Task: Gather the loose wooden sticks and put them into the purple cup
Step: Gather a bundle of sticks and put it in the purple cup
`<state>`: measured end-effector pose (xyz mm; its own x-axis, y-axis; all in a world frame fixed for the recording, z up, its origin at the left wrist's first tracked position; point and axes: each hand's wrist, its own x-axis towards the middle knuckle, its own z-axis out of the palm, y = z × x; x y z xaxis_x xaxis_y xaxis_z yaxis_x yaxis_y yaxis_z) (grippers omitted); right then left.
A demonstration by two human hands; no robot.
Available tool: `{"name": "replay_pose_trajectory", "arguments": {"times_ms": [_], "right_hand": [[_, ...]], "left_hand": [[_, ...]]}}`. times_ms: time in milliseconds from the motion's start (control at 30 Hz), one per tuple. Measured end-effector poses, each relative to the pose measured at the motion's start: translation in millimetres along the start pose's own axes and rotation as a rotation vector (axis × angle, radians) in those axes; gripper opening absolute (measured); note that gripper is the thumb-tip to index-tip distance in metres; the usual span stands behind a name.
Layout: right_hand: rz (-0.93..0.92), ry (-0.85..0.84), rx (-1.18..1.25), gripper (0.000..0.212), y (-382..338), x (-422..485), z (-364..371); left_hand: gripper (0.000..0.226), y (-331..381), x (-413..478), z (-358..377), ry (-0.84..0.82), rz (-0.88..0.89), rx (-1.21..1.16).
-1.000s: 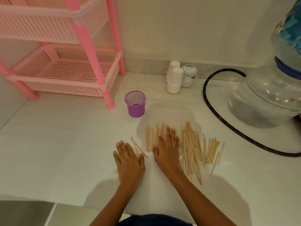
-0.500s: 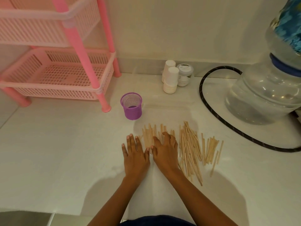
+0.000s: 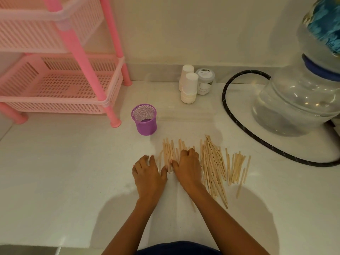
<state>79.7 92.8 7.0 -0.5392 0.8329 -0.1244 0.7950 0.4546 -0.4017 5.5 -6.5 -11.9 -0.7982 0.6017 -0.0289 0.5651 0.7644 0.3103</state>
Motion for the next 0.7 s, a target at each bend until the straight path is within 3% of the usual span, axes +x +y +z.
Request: {"name": "replay_pose_trajectory", "arguments": {"times_ms": [167,600,700], "right_hand": [[-0.007,-0.034,0.037,0.046,-6.3,2.7,-0.2],[-0.045,-0.065,0.047,0.038,-25.7,14.8,-3.3],[-0.038,-0.068,0.028,0.034,-27.8,17.1,-2.3]], "left_hand": [[0.072,4.0,1.3,-6.5,-0.03,-0.004,0.101],[0.014,22.7,32.6,-24.4,-0.139,-0.098,-0.1],[0.013,22.7,41.0,-26.7,-0.163,-0.155,-0.159]]}}
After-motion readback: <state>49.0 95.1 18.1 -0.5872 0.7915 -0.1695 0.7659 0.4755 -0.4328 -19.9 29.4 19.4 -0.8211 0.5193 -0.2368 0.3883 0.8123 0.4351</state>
